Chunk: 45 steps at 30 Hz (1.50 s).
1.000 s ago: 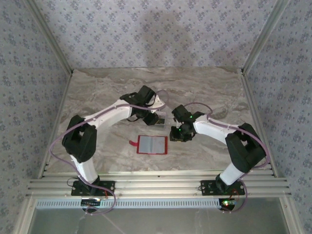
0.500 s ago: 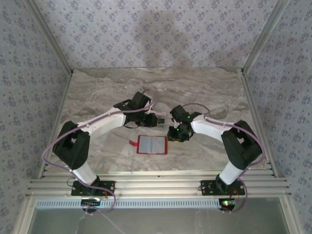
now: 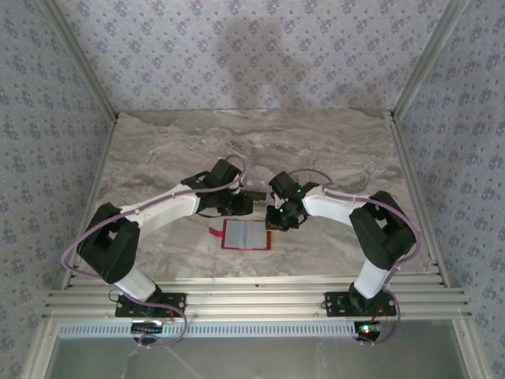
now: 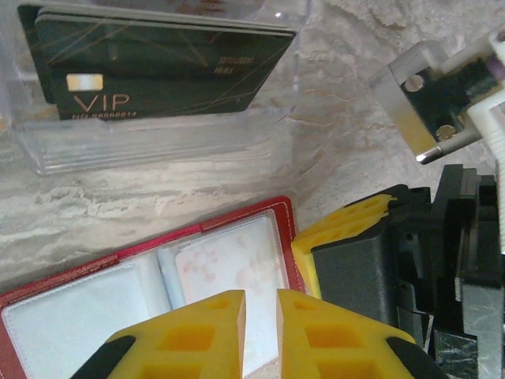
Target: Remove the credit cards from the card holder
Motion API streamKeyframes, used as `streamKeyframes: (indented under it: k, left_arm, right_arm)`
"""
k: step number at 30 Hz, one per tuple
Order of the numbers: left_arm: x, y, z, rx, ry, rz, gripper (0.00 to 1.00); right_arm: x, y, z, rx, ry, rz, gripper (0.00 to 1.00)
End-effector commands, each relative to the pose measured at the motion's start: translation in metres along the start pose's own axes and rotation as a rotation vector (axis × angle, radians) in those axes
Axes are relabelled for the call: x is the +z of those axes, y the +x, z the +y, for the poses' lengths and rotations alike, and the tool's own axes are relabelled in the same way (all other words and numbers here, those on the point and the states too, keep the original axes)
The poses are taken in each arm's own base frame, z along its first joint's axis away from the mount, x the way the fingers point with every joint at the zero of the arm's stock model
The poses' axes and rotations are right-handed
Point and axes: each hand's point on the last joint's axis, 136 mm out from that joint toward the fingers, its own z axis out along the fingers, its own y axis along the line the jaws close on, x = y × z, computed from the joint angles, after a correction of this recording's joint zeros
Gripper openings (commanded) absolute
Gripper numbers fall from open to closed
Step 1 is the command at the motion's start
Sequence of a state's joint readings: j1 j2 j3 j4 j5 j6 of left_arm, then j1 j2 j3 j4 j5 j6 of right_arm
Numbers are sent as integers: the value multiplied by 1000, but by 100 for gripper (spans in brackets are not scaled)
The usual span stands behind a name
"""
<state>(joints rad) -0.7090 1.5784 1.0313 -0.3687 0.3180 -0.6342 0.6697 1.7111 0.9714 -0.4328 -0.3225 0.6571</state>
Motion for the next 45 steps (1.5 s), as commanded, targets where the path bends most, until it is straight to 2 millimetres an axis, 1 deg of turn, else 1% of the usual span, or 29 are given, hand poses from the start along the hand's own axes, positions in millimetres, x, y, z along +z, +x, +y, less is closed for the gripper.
streamKeyframes:
  k: [1,5,11,19,26,39,42,45]
  left_arm:
    - [-8,-5,-6,-36,26,-55,18]
    - [-2,-1,-5,-75,49,-51,16]
    - [13,12,-1,-123,39,0,15]
    - [39,31,-14,-162,68,82,17]
    - [59,49,-11,-201,42,169,17]
    - [74,62,-21,-181,78,257,17]
    - [76,66,-21,-169,69,274,17]
    - [78,69,-16,-171,46,288,17]
  right_arm:
    - [2,-3,6,5,-12,4,11]
    - [9,-1,2,11,-1,19,10]
    - [15,4,-7,21,22,33,9]
    - [15,6,-8,21,23,36,9]
    - [14,4,-5,17,20,33,9]
    - [13,3,-6,17,23,32,9]
    - [13,4,-7,19,25,33,9]
    - [13,4,-8,19,28,32,9]
